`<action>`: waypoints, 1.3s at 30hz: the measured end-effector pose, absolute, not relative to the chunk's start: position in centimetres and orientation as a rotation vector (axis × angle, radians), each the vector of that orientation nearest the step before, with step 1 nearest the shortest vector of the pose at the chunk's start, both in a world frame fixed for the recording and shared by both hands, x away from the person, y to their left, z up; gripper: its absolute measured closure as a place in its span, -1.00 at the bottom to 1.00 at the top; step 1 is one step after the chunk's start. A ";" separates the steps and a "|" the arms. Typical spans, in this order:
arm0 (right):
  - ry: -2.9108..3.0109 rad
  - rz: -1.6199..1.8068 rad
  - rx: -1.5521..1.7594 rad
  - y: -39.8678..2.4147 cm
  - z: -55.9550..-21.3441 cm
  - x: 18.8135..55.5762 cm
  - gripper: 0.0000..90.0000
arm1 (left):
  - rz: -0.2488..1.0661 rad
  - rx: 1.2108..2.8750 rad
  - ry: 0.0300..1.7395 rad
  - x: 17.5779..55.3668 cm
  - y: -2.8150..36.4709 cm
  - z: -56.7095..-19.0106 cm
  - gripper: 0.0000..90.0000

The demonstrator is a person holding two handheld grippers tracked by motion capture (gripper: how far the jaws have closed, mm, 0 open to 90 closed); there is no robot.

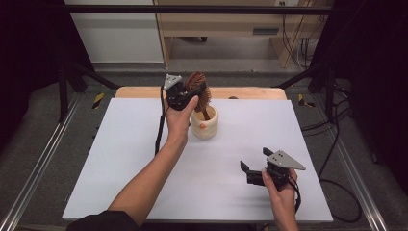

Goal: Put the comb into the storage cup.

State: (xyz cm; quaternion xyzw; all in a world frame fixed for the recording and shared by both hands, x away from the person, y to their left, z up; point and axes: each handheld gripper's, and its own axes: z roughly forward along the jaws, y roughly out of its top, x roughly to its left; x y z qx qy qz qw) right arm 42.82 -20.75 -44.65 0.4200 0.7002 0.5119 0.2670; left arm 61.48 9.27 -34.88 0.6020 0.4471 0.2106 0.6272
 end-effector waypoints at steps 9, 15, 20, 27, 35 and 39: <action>1.892 1.380 1.132 -20.8 -44.7 42.8 -0.93 | 0.478 1.381 1.028 61.6 9.2 -35.2 0.11; 1.891 1.382 1.131 -20.8 -44.7 42.8 -0.93 | 0.474 1.379 1.031 61.5 9.1 -35.3 0.11; 1.890 1.382 1.132 -20.8 -44.7 42.8 -0.93 | 0.474 1.382 1.030 61.6 9.2 -35.3 0.11; 1.891 1.382 1.135 -20.8 -44.7 42.8 -0.93 | 0.466 1.379 1.033 61.5 9.1 -35.5 0.11; 1.893 1.381 1.133 -20.8 -44.7 42.8 -0.93 | 0.460 1.378 1.038 61.6 9.1 -35.9 0.11; 1.893 1.382 1.135 -20.8 -44.7 42.8 -0.93 | 0.454 1.371 1.044 61.7 9.1 -36.0 0.11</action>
